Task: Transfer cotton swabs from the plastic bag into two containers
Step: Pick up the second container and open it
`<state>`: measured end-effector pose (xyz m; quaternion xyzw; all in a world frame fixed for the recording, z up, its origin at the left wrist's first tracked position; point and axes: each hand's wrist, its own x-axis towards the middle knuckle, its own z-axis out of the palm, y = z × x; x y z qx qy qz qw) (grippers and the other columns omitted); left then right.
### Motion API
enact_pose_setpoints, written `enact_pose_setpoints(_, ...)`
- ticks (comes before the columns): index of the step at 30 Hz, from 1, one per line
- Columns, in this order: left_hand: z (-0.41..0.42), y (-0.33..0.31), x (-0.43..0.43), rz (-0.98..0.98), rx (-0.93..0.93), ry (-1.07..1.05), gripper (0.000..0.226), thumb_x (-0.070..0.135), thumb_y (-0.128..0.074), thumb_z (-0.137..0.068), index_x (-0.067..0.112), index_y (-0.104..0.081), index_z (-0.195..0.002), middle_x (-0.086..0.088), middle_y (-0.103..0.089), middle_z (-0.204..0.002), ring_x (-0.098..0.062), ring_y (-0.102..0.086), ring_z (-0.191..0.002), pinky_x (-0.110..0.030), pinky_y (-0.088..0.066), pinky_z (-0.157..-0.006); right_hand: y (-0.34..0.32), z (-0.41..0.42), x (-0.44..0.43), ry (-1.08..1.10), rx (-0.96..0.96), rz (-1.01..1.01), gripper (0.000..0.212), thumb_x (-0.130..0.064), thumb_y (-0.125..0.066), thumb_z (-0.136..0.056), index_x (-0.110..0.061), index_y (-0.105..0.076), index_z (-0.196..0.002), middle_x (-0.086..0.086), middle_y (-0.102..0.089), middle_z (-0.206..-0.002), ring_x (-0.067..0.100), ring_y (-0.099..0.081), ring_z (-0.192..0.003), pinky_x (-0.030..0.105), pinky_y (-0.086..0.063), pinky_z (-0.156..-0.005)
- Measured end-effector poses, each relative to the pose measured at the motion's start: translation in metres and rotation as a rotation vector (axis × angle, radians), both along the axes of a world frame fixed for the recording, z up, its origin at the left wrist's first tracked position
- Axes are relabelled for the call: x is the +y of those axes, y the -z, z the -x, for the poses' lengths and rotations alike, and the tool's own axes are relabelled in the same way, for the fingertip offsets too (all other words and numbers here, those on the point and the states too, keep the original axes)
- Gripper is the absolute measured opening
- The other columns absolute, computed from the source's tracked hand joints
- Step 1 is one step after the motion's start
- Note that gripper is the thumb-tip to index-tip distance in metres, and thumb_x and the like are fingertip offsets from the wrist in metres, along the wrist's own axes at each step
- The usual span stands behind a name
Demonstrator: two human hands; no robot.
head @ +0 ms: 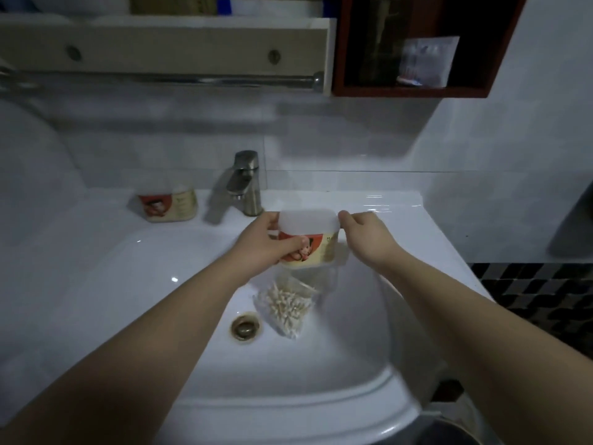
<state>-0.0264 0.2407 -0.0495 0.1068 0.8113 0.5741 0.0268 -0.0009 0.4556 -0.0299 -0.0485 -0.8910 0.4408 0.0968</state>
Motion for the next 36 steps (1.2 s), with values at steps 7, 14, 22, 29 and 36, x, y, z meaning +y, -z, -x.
enact_pose_setpoints(7, -0.02, 0.014, -0.092, 0.048, -0.072, -0.014, 0.057, 0.029, -0.088, -0.08, 0.029, -0.056, -0.127, 0.007, -0.068, -0.121, -0.014, -0.07, -0.105, -0.038, -0.062, -0.082, 0.024, -0.007, -0.074, -0.248, -0.051, -0.175, 0.06, -0.06, -0.034, -0.101, -0.013, -0.07, -0.103, 0.0, -0.066, -0.088, 0.021, -0.061, -0.086, 0.029, -0.043, -0.073)
enact_pose_setpoints(14, -0.027, 0.037, -0.138, 0.026, -0.142, 0.027, 0.046, 0.032, -0.082, -0.086, 0.031, -0.056, -0.125, 0.006, -0.071, -0.119, -0.012, -0.072, -0.106, -0.039, -0.063, -0.085, 0.05, 0.001, -0.114, -0.391, -0.007, -0.068, 0.079, -0.08, -0.065, -0.07, -0.039, -0.053, -0.136, -0.023, -0.061, -0.123, -0.002, -0.063, -0.091, 0.02, -0.047, -0.077)
enact_pose_setpoints(22, -0.028, 0.04, -0.124, 0.117, -0.053, 0.194, 0.048, 0.032, -0.087, -0.074, 0.049, -0.065, -0.113, 0.016, -0.074, -0.103, -0.001, -0.071, -0.096, -0.019, -0.056, -0.072, 0.058, 0.001, -0.11, -0.344, 0.004, 0.16, 0.058, -0.068, -0.082, -0.062, -0.045, -0.062, -0.112, -0.023, -0.069, -0.11, -0.008, -0.067, -0.096, 0.017, -0.055, -0.075)
enact_pose_setpoints(29, -0.026, 0.042, -0.129, 0.13, -0.048, 0.098, 0.078, 0.054, -0.09, -0.057, 0.052, -0.053, -0.126, 0.031, -0.066, -0.111, 0.006, -0.063, -0.108, -0.037, -0.057, -0.098, 0.057, -0.005, -0.112, -0.384, 0.011, 0.297, 0.06, -0.063, -0.082, -0.067, -0.04, -0.062, -0.119, -0.026, -0.068, -0.111, 0.004, -0.073, -0.093, 0.023, -0.059, -0.071)
enact_pose_setpoints(36, -0.032, 0.036, -0.125, 0.203, 0.002, 0.118, 0.104, 0.054, -0.095, -0.052, 0.066, -0.034, -0.136, 0.032, -0.064, -0.123, 0.001, -0.06, -0.121, -0.046, -0.056, -0.099, 0.047, -0.003, -0.113, -0.285, -0.033, 0.492, 0.062, -0.073, -0.063, -0.077, -0.019, -0.071, -0.108, 0.006, -0.075, -0.103, 0.022, -0.075, -0.093, 0.045, -0.061, -0.086)
